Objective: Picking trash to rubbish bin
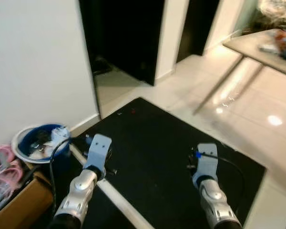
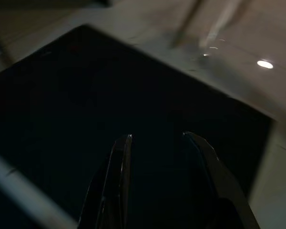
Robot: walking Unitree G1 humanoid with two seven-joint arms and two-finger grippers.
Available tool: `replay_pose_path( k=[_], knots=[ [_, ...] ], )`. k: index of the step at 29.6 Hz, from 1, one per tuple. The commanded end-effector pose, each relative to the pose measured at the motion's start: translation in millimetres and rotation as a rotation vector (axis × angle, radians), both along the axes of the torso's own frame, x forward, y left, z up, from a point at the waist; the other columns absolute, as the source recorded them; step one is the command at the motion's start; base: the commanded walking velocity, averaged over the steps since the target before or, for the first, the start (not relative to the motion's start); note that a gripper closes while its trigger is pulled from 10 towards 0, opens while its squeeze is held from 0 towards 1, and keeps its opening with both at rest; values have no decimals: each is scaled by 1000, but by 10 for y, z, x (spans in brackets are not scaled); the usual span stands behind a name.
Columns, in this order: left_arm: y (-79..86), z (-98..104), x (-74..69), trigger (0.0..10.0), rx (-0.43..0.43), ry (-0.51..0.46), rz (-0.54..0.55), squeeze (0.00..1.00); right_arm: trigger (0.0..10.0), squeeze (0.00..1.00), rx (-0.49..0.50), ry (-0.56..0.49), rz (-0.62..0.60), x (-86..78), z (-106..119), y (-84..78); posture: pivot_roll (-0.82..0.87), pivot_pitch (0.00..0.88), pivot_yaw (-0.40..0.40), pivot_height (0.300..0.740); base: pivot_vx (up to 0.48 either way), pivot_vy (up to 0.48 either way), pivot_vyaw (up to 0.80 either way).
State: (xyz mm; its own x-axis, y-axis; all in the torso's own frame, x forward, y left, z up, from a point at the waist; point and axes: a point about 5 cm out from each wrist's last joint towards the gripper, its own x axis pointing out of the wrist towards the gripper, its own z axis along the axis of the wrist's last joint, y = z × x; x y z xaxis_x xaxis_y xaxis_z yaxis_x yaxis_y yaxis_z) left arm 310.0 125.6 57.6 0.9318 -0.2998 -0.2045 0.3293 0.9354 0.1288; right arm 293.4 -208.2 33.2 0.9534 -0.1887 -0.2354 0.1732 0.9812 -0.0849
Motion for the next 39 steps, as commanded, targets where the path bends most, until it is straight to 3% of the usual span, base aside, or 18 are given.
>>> replay_pose_path(
  k=[1, 8, 25, 39],
  knots=[
    [10, -42, -22, 10000, 11, 7, -1, 0, 10000, 0, 17, -7, -16, -1, 6, 1, -46, 64, 52, 740, 0, 0, -800],
    [147, -44, -47, 10000, -5, 1, 54, 0, 10000, 0, 24, 15, 10, -9, -42, 62, -33, 51, 24, 740, 0, 0, -800],
    [145, -14, -6, 10000, -22, -7, 49, 0, 10000, 0, 42, -8, 5, 3, -4, 77, -51, 50, 37, 740, 0, 0, -800],
    [48, 94, 17, 10000, -152, -42, 5, 0, 10000, 0, 38, -7, 43, -19, -6, 140, -74, 49, 38, 740, 82, 0, 0]
  ],
)
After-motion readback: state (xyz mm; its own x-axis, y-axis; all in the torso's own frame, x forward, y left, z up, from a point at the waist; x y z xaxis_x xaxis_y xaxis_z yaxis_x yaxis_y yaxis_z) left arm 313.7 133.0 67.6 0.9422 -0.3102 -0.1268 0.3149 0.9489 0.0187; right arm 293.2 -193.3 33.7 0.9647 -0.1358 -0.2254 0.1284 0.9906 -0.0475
